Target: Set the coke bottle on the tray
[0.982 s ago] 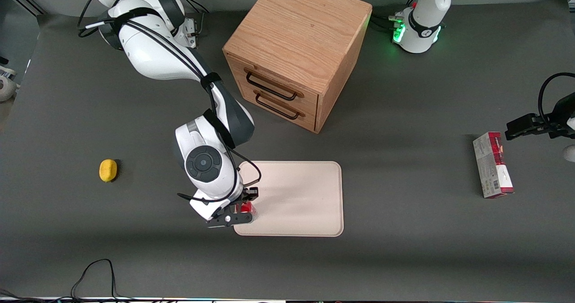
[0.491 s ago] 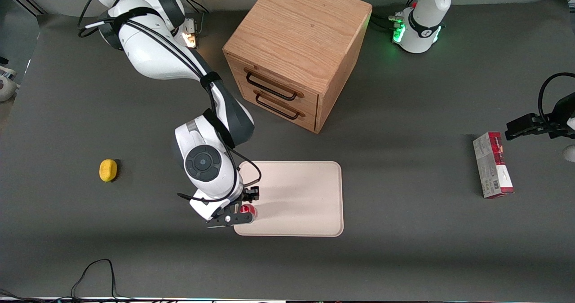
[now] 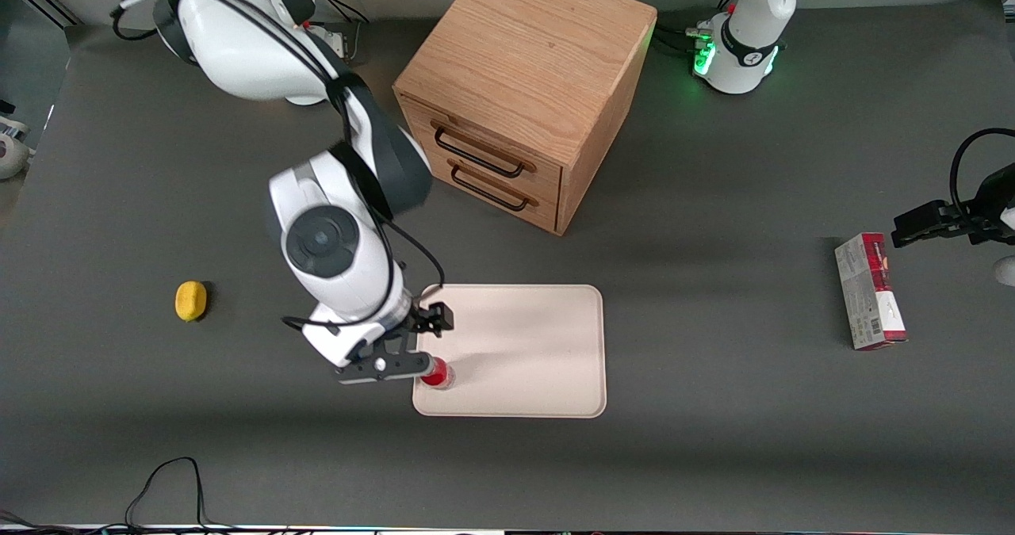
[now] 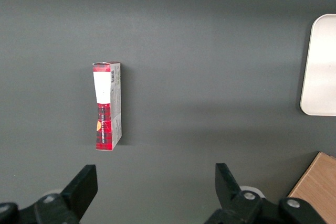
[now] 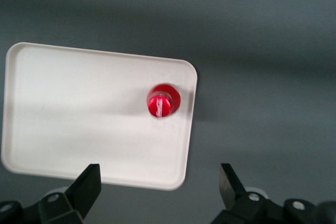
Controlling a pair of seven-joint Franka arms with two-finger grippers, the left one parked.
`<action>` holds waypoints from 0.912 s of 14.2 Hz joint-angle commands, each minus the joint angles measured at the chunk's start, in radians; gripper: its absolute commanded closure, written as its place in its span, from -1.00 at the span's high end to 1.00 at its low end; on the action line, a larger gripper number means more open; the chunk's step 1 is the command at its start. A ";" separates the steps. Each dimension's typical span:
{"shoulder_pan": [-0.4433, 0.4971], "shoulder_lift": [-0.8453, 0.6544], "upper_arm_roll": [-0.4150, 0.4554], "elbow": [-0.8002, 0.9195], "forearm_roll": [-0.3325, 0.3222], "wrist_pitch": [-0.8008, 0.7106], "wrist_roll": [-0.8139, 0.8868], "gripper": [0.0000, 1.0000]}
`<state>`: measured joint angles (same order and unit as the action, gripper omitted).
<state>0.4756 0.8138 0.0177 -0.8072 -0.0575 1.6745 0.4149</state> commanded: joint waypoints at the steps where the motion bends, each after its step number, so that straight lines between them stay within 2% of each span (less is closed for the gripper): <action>1: 0.003 -0.106 -0.007 -0.017 0.007 -0.096 0.018 1.00; 6: -0.008 -0.269 -0.024 -0.023 0.004 -0.292 -0.005 1.00; 8: -0.047 -0.324 -0.042 -0.038 0.007 -0.372 -0.068 1.00; 10: -0.141 -0.460 -0.045 -0.225 0.018 -0.323 -0.129 1.00; 13: -0.294 -0.675 -0.038 -0.556 0.051 -0.139 -0.255 1.00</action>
<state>0.2658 0.3386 -0.0284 -1.0574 -0.0474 1.4191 0.2382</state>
